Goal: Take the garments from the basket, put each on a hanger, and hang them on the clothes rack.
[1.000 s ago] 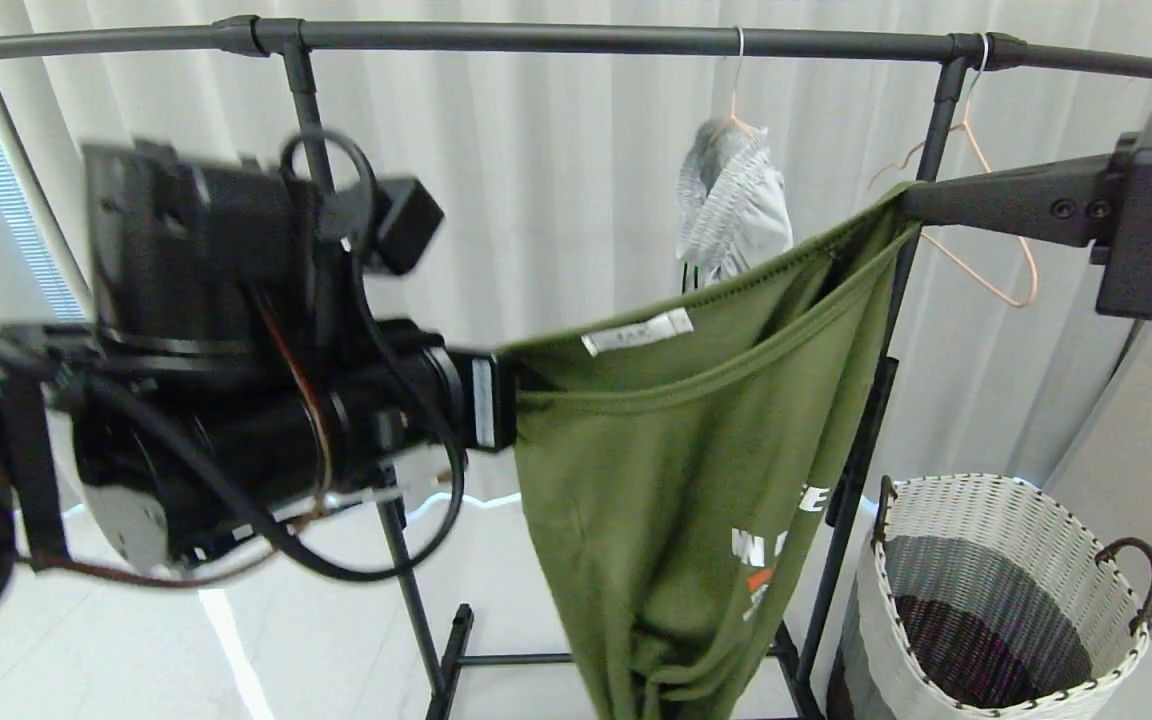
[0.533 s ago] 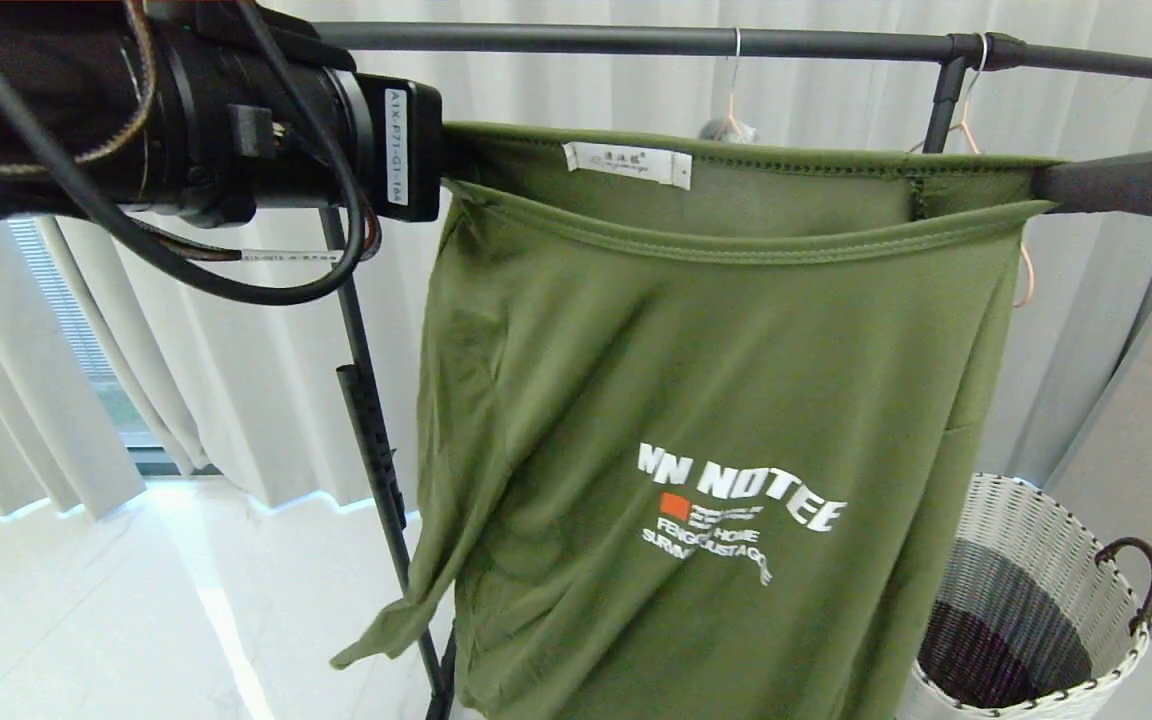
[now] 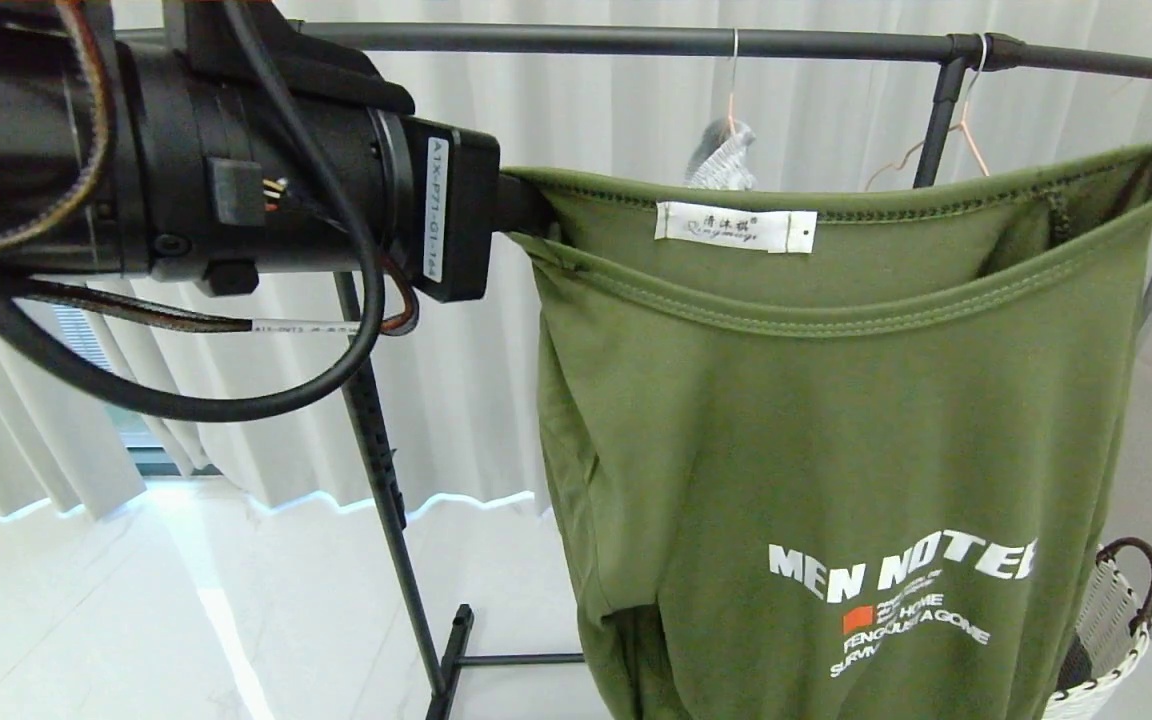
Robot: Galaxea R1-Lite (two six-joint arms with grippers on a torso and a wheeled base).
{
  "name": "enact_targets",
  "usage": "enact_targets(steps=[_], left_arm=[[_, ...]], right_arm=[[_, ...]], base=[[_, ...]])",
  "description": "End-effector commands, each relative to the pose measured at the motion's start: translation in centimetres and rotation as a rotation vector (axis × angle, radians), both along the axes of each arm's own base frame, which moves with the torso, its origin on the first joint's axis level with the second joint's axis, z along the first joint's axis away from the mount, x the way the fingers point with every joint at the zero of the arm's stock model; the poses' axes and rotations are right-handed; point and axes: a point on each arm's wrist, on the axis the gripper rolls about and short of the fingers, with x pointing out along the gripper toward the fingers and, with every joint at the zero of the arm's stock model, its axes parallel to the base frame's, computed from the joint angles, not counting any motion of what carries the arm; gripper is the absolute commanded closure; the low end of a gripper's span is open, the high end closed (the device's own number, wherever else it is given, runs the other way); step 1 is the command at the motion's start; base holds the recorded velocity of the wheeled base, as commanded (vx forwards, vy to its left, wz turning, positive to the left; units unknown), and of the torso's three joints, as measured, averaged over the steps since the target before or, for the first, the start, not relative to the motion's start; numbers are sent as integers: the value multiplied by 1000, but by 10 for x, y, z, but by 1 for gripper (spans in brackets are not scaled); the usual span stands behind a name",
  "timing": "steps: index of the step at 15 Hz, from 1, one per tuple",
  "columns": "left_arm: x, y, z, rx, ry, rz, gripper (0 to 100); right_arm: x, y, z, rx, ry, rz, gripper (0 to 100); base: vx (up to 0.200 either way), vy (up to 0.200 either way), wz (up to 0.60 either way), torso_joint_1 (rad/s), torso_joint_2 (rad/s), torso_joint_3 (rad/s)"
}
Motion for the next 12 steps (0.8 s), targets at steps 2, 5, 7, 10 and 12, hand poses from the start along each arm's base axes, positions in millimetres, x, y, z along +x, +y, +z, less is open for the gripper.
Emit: enact_targets(steps=[2,5,7,10,12], left_arm=[[-8,7,3,-15,-9,3,100],[-7,5,5,-22,-15,0,100],[-7,5,8,-28,-20,1,100],[-7,4,8,-29,-19,-4,100],[-11,3,9,-46,-11,-17,100]], right_arm=[[-24,-18,-2,-5,26,95,100],[-47,-24,-9,-43,108,346,100],[-51,-18,-11,-55,130,446,100],[-57,-7,-11,-48,187,560,100],[-57,-8,-12,-48,187,549,100]], base=[[0,0,0,0,0,0],[0,0,0,0,0,0],[0,0,0,0,0,0],[0,0,0,0,0,0],[0,0,0,0,0,0]])
